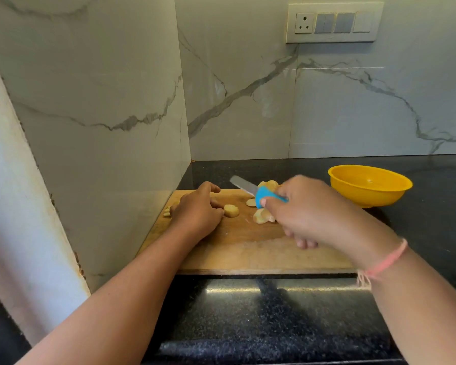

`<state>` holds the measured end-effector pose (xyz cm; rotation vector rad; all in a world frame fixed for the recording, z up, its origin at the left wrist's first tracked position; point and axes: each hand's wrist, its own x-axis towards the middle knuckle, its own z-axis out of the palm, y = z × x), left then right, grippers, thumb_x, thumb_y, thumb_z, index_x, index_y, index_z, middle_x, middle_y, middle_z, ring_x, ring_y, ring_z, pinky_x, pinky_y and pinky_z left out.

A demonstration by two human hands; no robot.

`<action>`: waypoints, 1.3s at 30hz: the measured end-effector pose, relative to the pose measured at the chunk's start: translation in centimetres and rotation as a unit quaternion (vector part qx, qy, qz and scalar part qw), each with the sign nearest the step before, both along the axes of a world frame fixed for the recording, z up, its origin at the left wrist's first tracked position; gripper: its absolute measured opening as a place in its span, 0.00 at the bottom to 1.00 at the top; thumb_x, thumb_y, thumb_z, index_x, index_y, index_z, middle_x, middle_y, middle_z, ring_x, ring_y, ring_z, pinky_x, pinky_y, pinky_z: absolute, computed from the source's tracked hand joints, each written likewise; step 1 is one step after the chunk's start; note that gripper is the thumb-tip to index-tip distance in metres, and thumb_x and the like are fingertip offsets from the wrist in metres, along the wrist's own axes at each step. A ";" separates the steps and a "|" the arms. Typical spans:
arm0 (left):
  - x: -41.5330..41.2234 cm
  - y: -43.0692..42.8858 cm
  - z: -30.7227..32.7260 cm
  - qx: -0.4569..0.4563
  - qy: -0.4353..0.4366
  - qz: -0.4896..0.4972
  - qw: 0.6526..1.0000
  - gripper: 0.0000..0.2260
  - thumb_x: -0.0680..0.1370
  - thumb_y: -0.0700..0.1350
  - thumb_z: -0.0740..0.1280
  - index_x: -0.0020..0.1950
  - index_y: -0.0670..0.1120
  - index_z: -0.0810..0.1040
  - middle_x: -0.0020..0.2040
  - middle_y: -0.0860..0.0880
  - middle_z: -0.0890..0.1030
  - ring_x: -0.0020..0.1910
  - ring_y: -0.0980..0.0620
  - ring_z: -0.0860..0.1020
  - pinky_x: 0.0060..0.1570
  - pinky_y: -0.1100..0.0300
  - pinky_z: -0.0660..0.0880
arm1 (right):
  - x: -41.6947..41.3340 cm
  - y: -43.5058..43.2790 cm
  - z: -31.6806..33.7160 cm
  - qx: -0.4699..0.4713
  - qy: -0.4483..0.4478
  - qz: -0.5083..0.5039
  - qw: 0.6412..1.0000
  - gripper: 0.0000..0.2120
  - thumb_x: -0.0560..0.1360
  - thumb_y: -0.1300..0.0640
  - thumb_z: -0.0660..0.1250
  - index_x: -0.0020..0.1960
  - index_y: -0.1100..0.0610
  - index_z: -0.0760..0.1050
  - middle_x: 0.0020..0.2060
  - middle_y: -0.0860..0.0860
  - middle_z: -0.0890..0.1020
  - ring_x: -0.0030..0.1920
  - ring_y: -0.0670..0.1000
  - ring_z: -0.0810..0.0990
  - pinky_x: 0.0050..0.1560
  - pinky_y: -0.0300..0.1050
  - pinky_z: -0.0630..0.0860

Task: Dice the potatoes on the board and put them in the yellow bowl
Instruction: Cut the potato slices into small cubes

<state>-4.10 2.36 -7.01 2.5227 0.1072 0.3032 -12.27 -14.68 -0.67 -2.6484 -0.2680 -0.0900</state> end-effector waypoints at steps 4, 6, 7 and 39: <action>0.0 0.0 0.2 0.036 -0.029 0.006 0.999 0.17 0.78 0.47 0.67 0.65 0.57 0.69 0.56 0.59 0.81 0.61 0.54 0.74 0.63 0.50 0.66 | 3.9 1.0 0.7 0.168 0.035 0.003 0.985 0.15 0.81 0.51 0.58 0.56 0.63 0.73 0.31 0.55 0.82 0.22 0.47 0.77 0.23 0.35 0.72; 0.0 -0.2 0.2 0.035 -0.033 -0.008 0.999 0.19 0.78 0.47 0.67 0.67 0.57 0.67 0.59 0.58 0.80 0.63 0.53 0.73 0.65 0.49 0.65 | 5.7 2.0 0.8 0.232 0.065 -0.001 0.971 0.17 0.81 0.52 0.58 0.63 0.64 0.70 0.34 0.57 0.82 0.27 0.49 0.79 0.26 0.36 0.76; 0.1 -0.3 0.2 0.032 -0.028 -0.019 0.999 0.20 0.78 0.47 0.67 0.68 0.57 0.66 0.60 0.58 0.79 0.63 0.52 0.73 0.65 0.48 0.66 | 6.4 2.5 0.6 0.239 0.077 -0.006 0.968 0.18 0.81 0.52 0.58 0.65 0.64 0.68 0.36 0.57 0.82 0.29 0.49 0.80 0.27 0.37 0.77; 0.2 -0.3 0.6 0.106 -0.017 0.031 0.994 0.10 0.75 0.55 0.69 0.55 0.57 0.77 0.54 0.58 0.81 0.58 0.53 0.74 0.54 0.53 0.59 | 9.6 4.2 -3.1 0.157 0.052 0.009 0.986 0.14 0.82 0.49 0.53 0.60 0.58 0.68 0.48 0.56 0.80 0.46 0.53 0.82 0.51 0.48 0.80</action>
